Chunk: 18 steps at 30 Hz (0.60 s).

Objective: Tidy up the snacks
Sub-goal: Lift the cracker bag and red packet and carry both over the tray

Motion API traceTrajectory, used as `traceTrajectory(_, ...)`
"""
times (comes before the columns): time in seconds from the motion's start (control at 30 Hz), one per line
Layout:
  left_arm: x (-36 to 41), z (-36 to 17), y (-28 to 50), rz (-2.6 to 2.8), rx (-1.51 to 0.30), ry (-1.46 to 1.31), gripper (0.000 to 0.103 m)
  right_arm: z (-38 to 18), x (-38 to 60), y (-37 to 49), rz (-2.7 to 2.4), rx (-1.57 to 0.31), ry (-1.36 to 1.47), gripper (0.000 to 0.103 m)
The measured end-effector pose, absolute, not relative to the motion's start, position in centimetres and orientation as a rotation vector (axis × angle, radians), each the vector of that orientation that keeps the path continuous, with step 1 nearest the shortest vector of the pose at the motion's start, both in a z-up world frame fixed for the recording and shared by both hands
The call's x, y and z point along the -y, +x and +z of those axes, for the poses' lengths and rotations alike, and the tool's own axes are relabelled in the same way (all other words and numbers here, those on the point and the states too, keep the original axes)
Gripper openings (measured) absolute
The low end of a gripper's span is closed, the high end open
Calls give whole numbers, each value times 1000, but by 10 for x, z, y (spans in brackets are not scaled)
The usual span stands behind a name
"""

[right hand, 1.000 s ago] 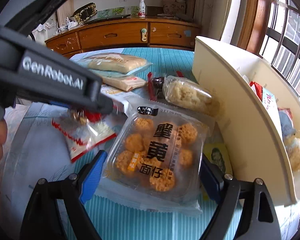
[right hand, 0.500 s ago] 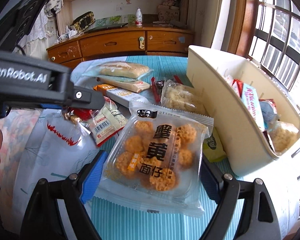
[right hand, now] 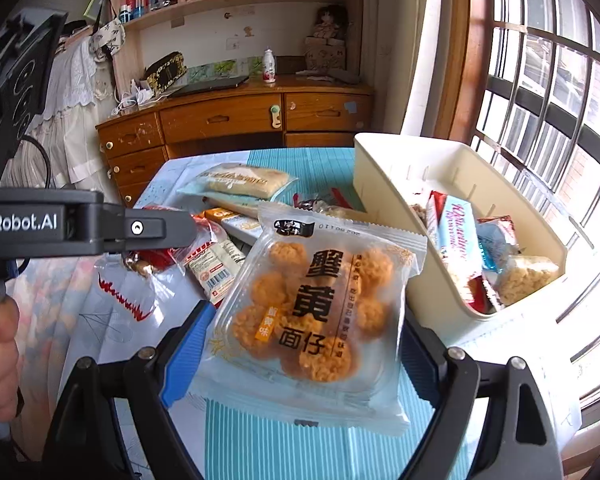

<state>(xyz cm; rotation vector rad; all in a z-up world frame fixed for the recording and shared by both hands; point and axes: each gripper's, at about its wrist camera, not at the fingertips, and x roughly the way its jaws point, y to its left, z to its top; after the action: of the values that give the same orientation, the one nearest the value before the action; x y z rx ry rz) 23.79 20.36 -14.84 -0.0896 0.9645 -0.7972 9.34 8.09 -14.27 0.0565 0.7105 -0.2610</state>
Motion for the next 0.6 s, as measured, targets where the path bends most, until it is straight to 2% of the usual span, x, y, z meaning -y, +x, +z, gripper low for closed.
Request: traceTrajectory(0.6, -137, -116, 206, -838, -891, -144, 47, -98, -6, 63, -311, -601, 25, 87)
